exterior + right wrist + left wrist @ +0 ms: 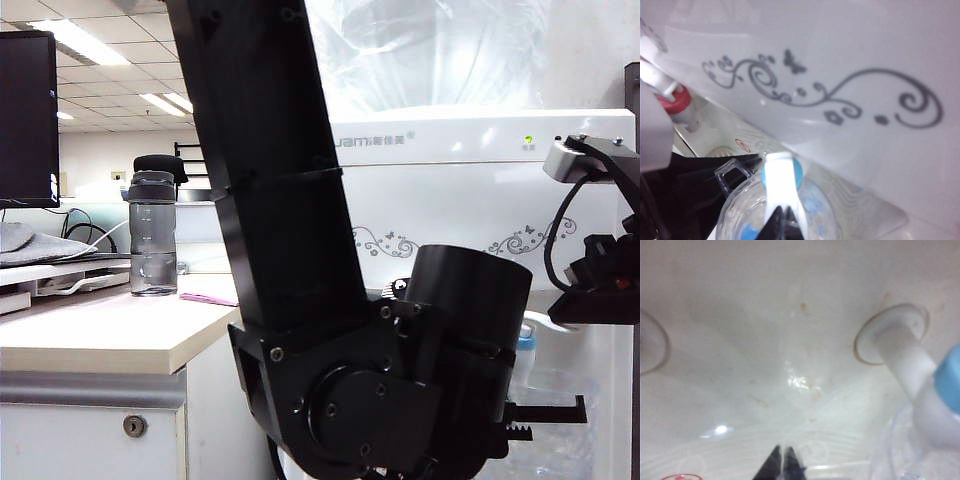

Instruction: Pick up the plastic mug from the left desk, go to the cold water outlet of the water dispenser, press the vertical switch to get some water, then put the mug back on the desk.

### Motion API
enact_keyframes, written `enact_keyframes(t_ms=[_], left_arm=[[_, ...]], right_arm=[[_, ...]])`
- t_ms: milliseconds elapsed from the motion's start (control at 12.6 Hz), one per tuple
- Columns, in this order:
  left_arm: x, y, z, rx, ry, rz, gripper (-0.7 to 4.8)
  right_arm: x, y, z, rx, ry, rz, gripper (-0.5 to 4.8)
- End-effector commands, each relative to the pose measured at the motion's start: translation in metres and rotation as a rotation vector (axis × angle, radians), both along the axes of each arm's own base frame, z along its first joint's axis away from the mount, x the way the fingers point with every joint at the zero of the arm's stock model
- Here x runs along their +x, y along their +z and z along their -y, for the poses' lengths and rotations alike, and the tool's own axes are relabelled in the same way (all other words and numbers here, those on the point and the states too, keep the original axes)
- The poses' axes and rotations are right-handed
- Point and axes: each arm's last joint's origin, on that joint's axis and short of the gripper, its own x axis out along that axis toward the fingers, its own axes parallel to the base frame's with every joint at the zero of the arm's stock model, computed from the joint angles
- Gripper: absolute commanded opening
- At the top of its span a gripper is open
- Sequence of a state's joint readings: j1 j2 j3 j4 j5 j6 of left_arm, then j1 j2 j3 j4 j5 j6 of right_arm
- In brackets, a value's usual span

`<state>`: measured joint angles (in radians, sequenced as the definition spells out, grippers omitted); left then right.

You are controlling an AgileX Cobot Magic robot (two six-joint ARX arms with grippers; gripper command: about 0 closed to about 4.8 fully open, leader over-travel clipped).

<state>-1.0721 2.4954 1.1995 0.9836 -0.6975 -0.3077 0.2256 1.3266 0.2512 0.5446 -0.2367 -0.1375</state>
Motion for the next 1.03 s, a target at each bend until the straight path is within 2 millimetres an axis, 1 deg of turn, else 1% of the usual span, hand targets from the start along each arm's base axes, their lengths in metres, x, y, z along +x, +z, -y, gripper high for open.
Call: enact_keyframes(t_ms=[79, 791, 870, 1028], left_arm=[[0.001, 0.008, 0.003, -0.055, 0.005, 0.026, -0.05], [0.001, 0.008, 0.003, -0.055, 0.005, 0.026, -0.05], [0.001, 0.008, 0.003, -0.055, 0.005, 0.026, -0.05], [0.001, 0.008, 0.003, -0.055, 0.005, 0.026, -0.05]], right_arm=[[-0.007, -0.011, 0.002, -0.027, -0.001, -0.108, -0.01], [-0.005, -0.008, 0.001, -0.025, -0.011, -0.073, -0.01], [-0.006, -0.005, 0.002, -0.023, -0.01, -0.067, -0.01], [-0.009, 0.008, 0.002, -0.008, -0.008, -0.01, -0.01]])
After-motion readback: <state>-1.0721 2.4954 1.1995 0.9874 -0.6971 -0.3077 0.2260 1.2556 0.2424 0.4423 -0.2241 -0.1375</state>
